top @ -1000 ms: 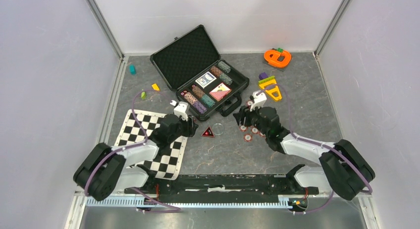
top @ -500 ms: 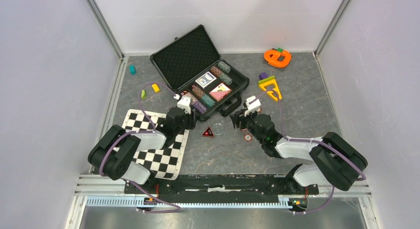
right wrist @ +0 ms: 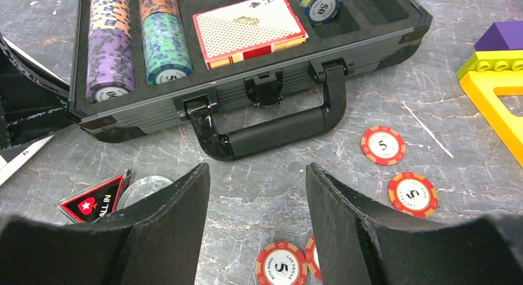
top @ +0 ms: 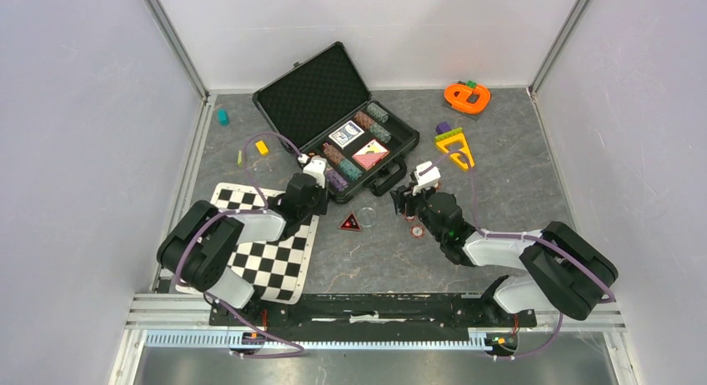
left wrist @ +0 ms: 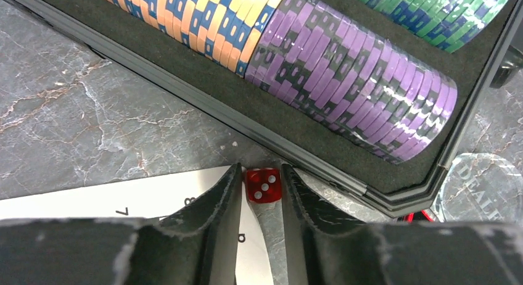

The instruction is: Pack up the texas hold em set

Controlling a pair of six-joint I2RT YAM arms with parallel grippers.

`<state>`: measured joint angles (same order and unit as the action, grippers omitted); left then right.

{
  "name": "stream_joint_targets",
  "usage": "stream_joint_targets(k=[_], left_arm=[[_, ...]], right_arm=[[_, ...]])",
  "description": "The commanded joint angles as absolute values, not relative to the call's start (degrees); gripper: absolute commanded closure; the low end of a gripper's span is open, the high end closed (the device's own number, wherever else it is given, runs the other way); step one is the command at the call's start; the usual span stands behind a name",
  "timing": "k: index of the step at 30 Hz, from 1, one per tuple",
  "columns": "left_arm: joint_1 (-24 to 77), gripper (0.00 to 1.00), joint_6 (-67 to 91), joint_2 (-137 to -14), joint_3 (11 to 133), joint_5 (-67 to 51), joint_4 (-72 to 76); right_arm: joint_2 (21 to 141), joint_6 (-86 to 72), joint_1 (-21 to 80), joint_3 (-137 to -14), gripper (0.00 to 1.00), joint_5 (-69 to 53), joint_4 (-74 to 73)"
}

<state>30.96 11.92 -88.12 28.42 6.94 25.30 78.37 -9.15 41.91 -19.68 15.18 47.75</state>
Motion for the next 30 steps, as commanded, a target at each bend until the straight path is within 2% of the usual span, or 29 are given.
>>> stream_joint_targets(k=[1,5,15,24,30], left_arm=[[31.3,0.67,14.2,-88.1,30.8,6.0,22.1],[31.3,0.76,15.5,-79.5,27.3,8.3,21.3],[31.0,0.69,23.1,-58.3,27.2,10.1,10.7],[29.9,0.69,24.1,-64.5,35.3,11.2,3.1],[29.8,0.68,29.7,-68.6,27.9,0.6,16.6]], right_arm=[[77.5,-10.4,42.2,-18.7,0.36,16.6,50.4],[77.5,-10.5,42.2,-18.7,0.36,17.3,49.9],[77.0,-11.0,42.2,-18.0,0.35,18.0,49.7],[78.4,-12.1,42.2,-18.9,0.35,16.3,49.0],[79.3,-12.0,42.3,-20.0,0.35,12.0,48.6]])
